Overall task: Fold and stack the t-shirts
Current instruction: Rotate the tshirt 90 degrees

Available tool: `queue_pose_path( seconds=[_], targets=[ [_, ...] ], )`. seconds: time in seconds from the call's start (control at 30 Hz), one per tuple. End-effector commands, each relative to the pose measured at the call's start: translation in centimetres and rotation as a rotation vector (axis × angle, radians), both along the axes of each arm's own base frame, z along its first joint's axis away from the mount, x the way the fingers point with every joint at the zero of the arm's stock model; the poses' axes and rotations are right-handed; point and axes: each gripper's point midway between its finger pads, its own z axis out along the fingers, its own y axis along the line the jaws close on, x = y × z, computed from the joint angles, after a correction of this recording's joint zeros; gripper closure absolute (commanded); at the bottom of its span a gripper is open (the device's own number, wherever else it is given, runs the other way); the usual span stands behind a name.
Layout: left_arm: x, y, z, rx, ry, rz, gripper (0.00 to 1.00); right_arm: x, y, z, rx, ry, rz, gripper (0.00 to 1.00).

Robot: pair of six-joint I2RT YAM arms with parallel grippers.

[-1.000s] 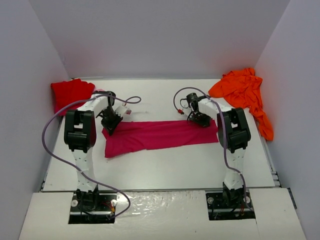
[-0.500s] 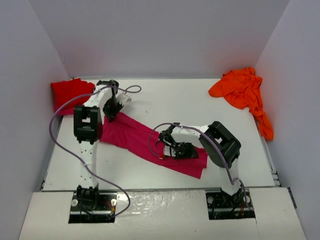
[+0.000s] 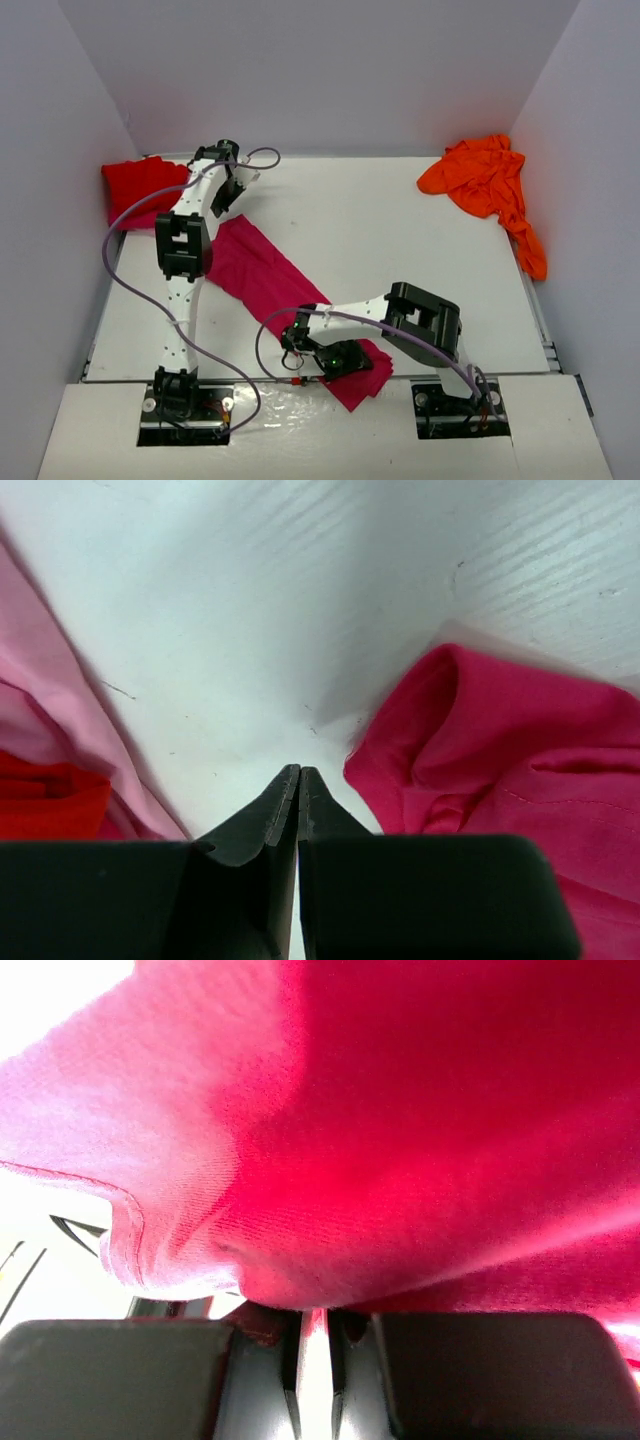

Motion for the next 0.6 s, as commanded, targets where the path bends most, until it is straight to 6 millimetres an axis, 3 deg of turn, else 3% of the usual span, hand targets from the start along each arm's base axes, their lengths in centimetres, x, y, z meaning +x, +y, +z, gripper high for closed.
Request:
queue_pose_path(
  seconds=[0.0,0.17,0.23,0.3,0.37,0.43,0.5,0.57],
  targets=[
    [1.1,0.5,5.7,-0.008,-0.143,0.059,1.00,2.3,1.3,0.2,0.076,-0.110,-0.032,0.96],
    [0.1,0.3,10.4,-0.044,-0.254,0.047,1.00,9.4,0.5,3.9,0.159,-0.332,-0.138,0.94],
    [-1.3,0.1,13.4,-0.062,-0.294,0.035,1.00,12.6,0.6,7.2,0.252,-0.438,-0.192,0.88],
    [-3.3,0.0,15.0,-0.079,-0.292,0.027,1.00,15.6,0.7,11.0,0.346,-0.539,-0.246,0.83],
    [-6.0,-0.8,15.9,-0.117,-0.270,-0.006,1.00,17.6,0.0,14.2,0.418,-0.620,-0.287,0.56],
    [-7.7,-1.0,16.4,-0.121,-0.274,-0.035,1.00,18.6,-0.4,16.4,0.465,-0.665,-0.299,0.61],
    [-10.7,-1.2,16.9,-0.136,-0.261,-0.067,1.00,19.9,-1.9,18.5,0.494,-0.727,-0.309,0.62],
    [-13.6,-1.5,15.1,-0.152,-0.157,-0.095,1.00,20.8,-2.7,19.0,0.503,-0.753,-0.326,0.68]
  ],
)
